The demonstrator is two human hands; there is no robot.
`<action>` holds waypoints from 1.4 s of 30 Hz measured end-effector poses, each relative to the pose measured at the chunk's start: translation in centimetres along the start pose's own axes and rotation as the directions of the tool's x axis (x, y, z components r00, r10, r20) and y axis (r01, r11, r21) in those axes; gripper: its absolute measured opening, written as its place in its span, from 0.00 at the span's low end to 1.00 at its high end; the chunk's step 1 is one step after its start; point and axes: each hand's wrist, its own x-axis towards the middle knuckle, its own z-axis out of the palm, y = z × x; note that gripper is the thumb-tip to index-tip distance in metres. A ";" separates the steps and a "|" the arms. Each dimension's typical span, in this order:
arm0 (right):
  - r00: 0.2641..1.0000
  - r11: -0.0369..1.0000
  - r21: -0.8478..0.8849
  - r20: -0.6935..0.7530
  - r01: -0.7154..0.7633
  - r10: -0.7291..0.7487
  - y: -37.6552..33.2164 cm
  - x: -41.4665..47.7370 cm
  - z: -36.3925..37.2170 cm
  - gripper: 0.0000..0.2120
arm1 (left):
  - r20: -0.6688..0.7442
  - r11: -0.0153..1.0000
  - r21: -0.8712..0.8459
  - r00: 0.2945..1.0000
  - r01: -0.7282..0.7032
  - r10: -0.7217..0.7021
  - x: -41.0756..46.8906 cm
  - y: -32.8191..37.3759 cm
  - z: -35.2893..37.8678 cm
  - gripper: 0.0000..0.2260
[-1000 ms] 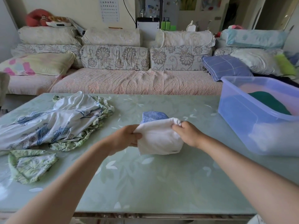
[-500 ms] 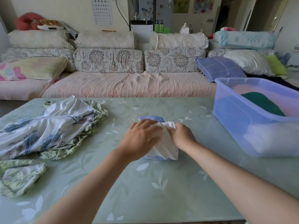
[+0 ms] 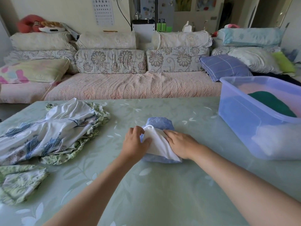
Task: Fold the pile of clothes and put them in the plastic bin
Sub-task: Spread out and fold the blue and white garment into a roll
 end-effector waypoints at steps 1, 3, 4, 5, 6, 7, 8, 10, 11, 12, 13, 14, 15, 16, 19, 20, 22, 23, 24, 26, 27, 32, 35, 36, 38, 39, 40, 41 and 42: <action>0.999 1.000 -0.013 -0.038 0.006 -0.007 0.0 0.0 0.0 0.23 | -0.021 1.000 0.004 1.000 0.013 -0.013 0.0 0.5 -0.1 0.12; 0.994 0.999 0.034 -0.102 0.030 -0.027 0.1 -0.2 0.1 0.23 | -0.028 0.998 0.043 0.999 0.040 -0.038 -0.3 1.3 -0.4 0.07; 0.992 0.995 0.089 -0.126 0.033 -0.021 0.2 -0.4 0.1 0.22 | -0.037 0.997 0.050 0.998 0.062 -0.060 -0.5 1.6 -0.6 0.07; 0.990 0.988 0.152 -0.144 0.019 0.004 0.4 -0.5 0.1 0.20 | -0.052 0.994 0.056 0.995 0.093 -0.090 -0.7 1.8 -0.8 0.06; 0.987 0.979 0.205 -0.154 -0.009 0.041 0.5 -0.6 0.1 0.17 | -0.076 0.989 0.076 0.990 0.127 -0.121 -1.0 1.8 -1.2 0.06; 0.984 0.968 0.247 -0.155 -0.042 0.083 0.6 -0.5 0.2 0.15 | -0.093 0.980 0.109 0.983 0.167 -0.157 -1.1 1.7 -1.6 0.07; 0.980 0.955 0.285 -0.154 -0.076 0.124 0.6 -0.5 0.3 0.13 | -0.085 0.967 0.148 0.977 0.207 -0.196 -1.3 1.3 -2.1 0.08; 0.971 0.933 0.344 -0.163 -0.109 0.174 0.4 -0.3 0.6 0.12 | 0.049 0.944 0.206 0.960 0.259 -0.274 -1.6 0.7 -2.9 0.09; 0.968 0.925 0.364 -0.170 -0.111 0.183 0.3 -0.2 0.7 0.11 | 0.145 0.935 0.226 0.939 0.275 -0.311 -1.8 0.5 -3.3 0.10; 0.966 0.916 0.386 -0.172 -0.112 0.191 0.0 -0.1 0.7 0.11 | 0.212 0.928 0.231 0.916 0.293 -0.342 -2.0 0.5 -3.4 0.10; 0.966 0.901 0.419 -0.165 -0.117 0.202 -0.2 0.0 0.7 0.10 | 0.227 0.929 0.227 0.912 0.293 -0.343 -2.2 0.7 -3.5 0.10; 0.963 0.877 0.462 -0.149 -0.133 0.225 -0.5 0.0 0.6 0.10 | 0.182 0.937 0.237 0.935 0.258 -0.304 -2.1 0.7 -3.6 0.07; 0.956 0.852 0.495 -0.129 -0.169 0.265 -0.7 0.2 0.5 0.13 | 0.090 0.944 0.270 0.971 0.188 -0.219 -2.1 0.8 -3.6 0.03; 0.942 0.833 0.510 -0.118 -0.214 0.314 -0.8 0.3 0.3 0.15 | -0.020 0.943 0.318 0.995 0.096 -0.094 -2.0 1.1 -3.6 0.07; 0.889 0.754 0.578 -0.102 -0.312 0.446 -0.8 1.1 0.0 0.15 | -0.119 0.898 0.333 0.932 -0.288 0.343 -1.2 2.5 -3.5 0.15; 0.882 0.729 0.601 -0.084 -0.327 0.465 -0.8 1.2 -0.1 0.12 | -0.074 0.866 0.337 0.906 -0.370 0.417 -0.8 2.9 -3.3 0.14; 0.885 0.732 0.601 -0.083 -0.322 0.458 -1.0 1.4 -0.3 0.09 | 0.067 0.862 0.334 0.922 -0.381 0.382 -0.1 3.1 -2.8 0.17; 0.883 0.749 0.591 -0.124 -0.300 0.452 -1.1 1.5 -0.4 0.09 | 0.132 0.885 0.339 0.948 -0.319 0.291 0.2 2.8 -2.6 0.22; 0.868 0.765 0.585 -0.196 -0.270 0.456 -1.1 1.5 -0.6 0.08 | 0.182 0.906 0.346 0.965 -0.245 0.191 0.4 2.2 -2.5 0.28; 0.803 0.778 0.592 -0.350 -0.210 0.483 -1.1 1.6 -1.0 0.07 | 0.278 0.941 0.314 0.960 -0.123 0.033 0.6 1.0 -2.4 0.39; 0.769 0.793 0.576 -0.409 -0.200 0.491 -0.9 1.7 -1.1 0.07 | 0.319 0.956 0.286 0.947 -0.062 -0.033 0.5 0.6 -2.2 0.42; 0.800 0.926 0.324 -0.496 -0.191 0.339 0.0 1.9 -0.2 0.06 | 0.378 0.893 0.415 0.860 0.174 -0.343 -0.7 -0.3 -1.0 0.42; 0.872 0.976 0.212 -0.486 0.052 0.059 -0.6 2.2 0.3 0.03 | 0.305 0.923 0.384 0.940 0.026 -0.154 -0.5 0.7 -2.3 0.50; 0.885 0.973 0.190 -0.464 0.129 -0.027 -0.8 2.4 0.4 0.06 | 0.252 0.941 0.329 0.968 -0.083 -0.003 -0.2 1.3 -2.9 0.49; 0.931 0.942 0.270 -0.353 0.202 -0.098 -1.5 2.3 0.5 0.11 | 0.119 0.927 0.280 0.967 -0.251 0.226 0.6 2.1 -3.4 0.40; 0.960 0.922 0.334 -0.259 0.196 -0.110 -1.9 2.0 0.6 0.12 | 0.106 0.920 0.292 0.965 -0.260 0.239 1.2 2.2 -3.4 0.34; 0.979 0.910 0.377 -0.164 0.174 -0.119 -2.2 1.8 0.6 0.13 | 0.148 0.931 0.300 0.974 -0.209 0.170 1.9 2.2 -3.4 0.29; 0.988 0.910 0.388 -0.095 0.147 -0.120 -2.4 1.7 0.6 0.14 | 0.224 0.944 0.304 0.973 -0.126 0.058 2.3 2.1 -3.2 0.25; 0.991 0.913 0.387 -0.065 0.130 -0.114 -2.5 1.6 0.6 0.15 | 0.300 0.945 0.323 0.953 -0.058 -0.044 2.5 1.9 -3.2 0.21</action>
